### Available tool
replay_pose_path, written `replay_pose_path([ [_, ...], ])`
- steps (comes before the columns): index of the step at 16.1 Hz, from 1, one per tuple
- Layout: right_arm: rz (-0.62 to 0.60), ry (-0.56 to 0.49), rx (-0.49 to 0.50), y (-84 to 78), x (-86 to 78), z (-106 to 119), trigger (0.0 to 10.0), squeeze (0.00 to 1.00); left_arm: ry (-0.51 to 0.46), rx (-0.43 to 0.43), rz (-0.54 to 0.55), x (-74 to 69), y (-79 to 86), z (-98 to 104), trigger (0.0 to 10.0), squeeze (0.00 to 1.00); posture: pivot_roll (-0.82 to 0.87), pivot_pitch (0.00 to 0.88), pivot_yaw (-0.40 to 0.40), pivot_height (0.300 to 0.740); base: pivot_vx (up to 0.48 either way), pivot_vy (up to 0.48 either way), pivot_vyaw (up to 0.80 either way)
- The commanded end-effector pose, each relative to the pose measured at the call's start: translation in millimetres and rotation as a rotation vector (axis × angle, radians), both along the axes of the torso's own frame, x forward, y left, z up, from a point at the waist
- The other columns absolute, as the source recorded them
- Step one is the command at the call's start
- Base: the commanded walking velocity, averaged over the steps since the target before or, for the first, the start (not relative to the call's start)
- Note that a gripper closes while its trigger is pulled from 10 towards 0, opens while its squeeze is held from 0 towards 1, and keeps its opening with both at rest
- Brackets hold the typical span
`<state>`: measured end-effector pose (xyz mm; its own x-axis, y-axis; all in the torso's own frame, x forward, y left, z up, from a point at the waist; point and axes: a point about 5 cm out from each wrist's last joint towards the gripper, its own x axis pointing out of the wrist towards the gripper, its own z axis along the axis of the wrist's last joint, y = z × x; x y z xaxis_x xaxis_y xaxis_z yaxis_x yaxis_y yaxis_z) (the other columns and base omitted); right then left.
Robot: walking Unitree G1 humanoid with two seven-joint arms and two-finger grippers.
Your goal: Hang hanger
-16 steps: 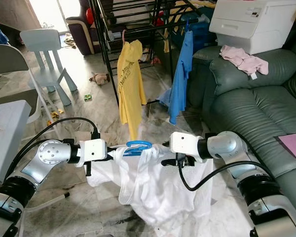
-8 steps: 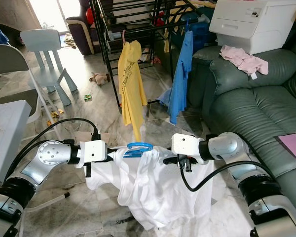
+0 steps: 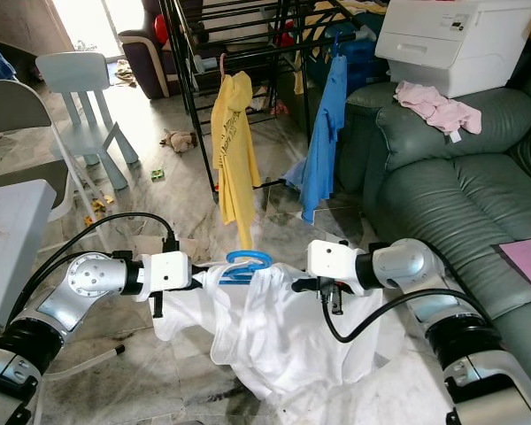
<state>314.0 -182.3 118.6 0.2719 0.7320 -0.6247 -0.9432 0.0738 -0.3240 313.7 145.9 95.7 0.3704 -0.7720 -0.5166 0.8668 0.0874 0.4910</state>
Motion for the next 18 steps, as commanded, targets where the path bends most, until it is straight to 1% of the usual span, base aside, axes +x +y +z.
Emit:
replay_pose_path([
  [1,-0.019,0.002,0.045,0.6,1.1,2,0.0,0.0,-0.058,-0.003,0.037,6.9,5.9,9,0.0,0.0,-0.09,0.0,0.069,0.74,0.0,0.0,0.0],
  [3,-0.048,0.017,0.08,1.9,0.5,-1,0.0,0.0,-0.095,-0.015,0.066,10.3,5.8,11,0.0,0.0,-0.09,0.0,0.068,0.74,0.0,0.0,0.0],
  [4,-0.055,0.018,0.082,2.3,-0.3,-3,0.0,0.0,-0.113,-0.018,0.08,11.5,6.0,11,0.0,0.0,-0.09,0.0,0.068,0.74,0.0,0.0,0.0],
  [5,-0.061,0.023,0.088,2.7,-2.1,-6,0.0,0.0,-0.121,-0.021,0.087,11.8,6.1,10,0.9,0.0,-0.1,0.0,0.066,0.74,0.0,0.0,0.0],
  [6,-0.062,0.025,0.088,2.9,-3.4,-8,0.0,0.0,-0.089,-0.016,0.082,9.1,7.7,5,10.0,0.0,-0.1,0.0,0.066,0.74,0.0,0.0,0.0],
  [7,-0.064,0.025,0.087,2.9,-3.7,-9,0.0,0.0,-0.078,-0.029,0.092,8.2,8.8,4,10.0,1.0,-0.1,0.0,0.065,0.74,0.0,0.0,0.0],
  [10,-0.114,-0.007,0.061,2.2,0.7,-12,0.0,0.0,-0.123,-0.016,0.099,7.1,10.1,1,10.0,1.0,-0.1,0.0,0.062,0.74,0.0,0.0,0.0],
  [11,-0.14,-0.009,0.082,4.3,2.1,-13,0.0,0.0,-0.128,-0.03,0.105,6.8,9.6,0,10.0,1.0,-0.1,0.0,0.062,0.74,0.0,0.0,0.0],
  [12,-0.184,-0.011,0.113,7.6,4.4,-14,0.0,0.0,-0.133,-0.062,0.122,6.0,8.8,0,10.0,1.0,-0.1,0.0,0.062,0.74,0.0,0.0,0.0],
  [13,-0.266,-0.023,0.142,12.2,7.2,-19,0.0,0.0,-0.148,-0.139,0.169,3.5,9.1,0,10.0,1.0,-0.1,0.0,0.064,0.74,0.0,0.0,0.0],
  [14,-0.297,-0.022,0.155,13.7,7.3,-21,0.0,0.0,-0.148,-0.173,0.192,1.8,9.9,-1,10.0,1.0,-0.1,0.0,0.064,0.74,0.0,0.0,0.0],
  [16,-0.387,-0.034,0.182,16.6,7.5,-28,0.0,0.0,-0.156,-0.293,0.301,-1.6,15.6,-1,10.0,1.0,-0.1,0.0,0.066,0.74,0.0,0.0,0.0],
  [17,-0.459,-0.05,0.197,16.5,8.9,-30,0.0,0.0,-0.153,-0.366,0.383,-3.6,20.8,-3,10.0,1.0,-0.11,0.0,0.069,0.74,0.0,0.0,0.0],
  [18,-0.52,-0.046,0.222,16.3,9.7,-32,0.0,0.0,-0.141,-0.42,0.457,-4.4,25.4,-4,10.0,1.0,-0.11,0.0,0.072,0.74,0.0,0.0,0.0],
])
